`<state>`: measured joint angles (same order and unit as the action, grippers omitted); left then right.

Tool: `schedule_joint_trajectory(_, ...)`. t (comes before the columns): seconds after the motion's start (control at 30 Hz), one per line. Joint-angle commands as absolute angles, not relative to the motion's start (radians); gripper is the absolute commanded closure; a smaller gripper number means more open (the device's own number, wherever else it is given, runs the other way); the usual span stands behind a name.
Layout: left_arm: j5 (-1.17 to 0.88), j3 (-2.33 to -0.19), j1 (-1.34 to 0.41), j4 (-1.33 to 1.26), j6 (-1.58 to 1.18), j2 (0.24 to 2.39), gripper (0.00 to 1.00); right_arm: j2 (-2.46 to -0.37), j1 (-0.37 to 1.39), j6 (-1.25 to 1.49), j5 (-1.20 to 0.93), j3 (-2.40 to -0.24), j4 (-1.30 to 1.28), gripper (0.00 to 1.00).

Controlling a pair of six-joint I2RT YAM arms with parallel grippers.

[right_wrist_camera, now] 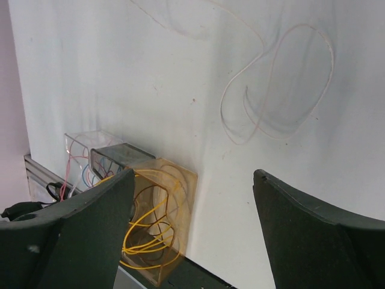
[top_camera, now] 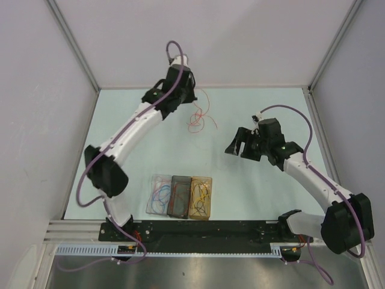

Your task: Untangle the cables

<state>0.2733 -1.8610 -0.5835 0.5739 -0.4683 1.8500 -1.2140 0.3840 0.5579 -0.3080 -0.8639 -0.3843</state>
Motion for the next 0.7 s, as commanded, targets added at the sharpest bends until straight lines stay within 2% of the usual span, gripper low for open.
schedule_joint_trajectory(0.0,0.273,-1.859,-0.610,0.575,-0.399,1.648,1.00,-1.138,0.382,0.591,-0.310,-0.865,-0.368,0.16)
schedule_joint_trajectory(0.3,0.253,-1.730,-0.684,0.428,-0.275,1.312,1.00,-1.068,0.387,0.643,-0.319,-0.868,-0.345,0.15)
schedule_joint_trajectory(0.47,0.242,-1.746,-0.693,0.476,-0.282,1.241,1.00,-1.046,0.391,0.652,-0.314,-0.871,-0.359,0.15)
schedule_joint_trajectory(0.67,0.180,-1.690,-0.712,0.388,-0.242,1.146,1.00,-1.038,0.442,0.673,-0.322,-0.871,-0.338,0.14)
